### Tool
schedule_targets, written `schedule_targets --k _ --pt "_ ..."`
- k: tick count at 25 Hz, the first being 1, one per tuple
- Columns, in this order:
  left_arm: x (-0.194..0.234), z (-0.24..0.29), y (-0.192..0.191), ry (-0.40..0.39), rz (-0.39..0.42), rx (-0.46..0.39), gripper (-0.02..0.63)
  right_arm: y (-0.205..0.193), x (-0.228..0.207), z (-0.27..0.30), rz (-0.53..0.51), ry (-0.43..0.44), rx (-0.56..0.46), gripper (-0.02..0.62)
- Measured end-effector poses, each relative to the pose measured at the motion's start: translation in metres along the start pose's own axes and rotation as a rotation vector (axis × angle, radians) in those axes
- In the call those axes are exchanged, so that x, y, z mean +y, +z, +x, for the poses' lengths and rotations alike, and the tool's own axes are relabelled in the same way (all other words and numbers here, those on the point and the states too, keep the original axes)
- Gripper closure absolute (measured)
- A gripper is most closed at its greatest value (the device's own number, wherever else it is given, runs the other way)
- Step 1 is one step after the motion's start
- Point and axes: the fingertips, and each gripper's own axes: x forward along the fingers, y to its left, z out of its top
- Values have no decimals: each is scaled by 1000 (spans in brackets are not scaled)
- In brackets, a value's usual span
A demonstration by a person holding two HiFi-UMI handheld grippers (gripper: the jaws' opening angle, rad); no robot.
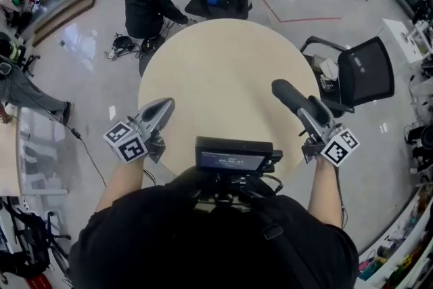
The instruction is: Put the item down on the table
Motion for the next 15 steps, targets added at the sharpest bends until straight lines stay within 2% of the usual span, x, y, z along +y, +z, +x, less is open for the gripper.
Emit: schedule_targets --k 4,7,10,15 --pt "-3 7 -5 59 -28 1 606 -1 -32 22 -3 55 41 279" --pt "-1 2 -20 77 -29 41 606 -4 -40 44 -2 79 47 279" --pt "22 10 -21 68 -6 71 606 -4 -50 73 -20 79 40 279" --pt "61 16 -27 15 6 86 606 -1 -48 94 -47 19 34 279"
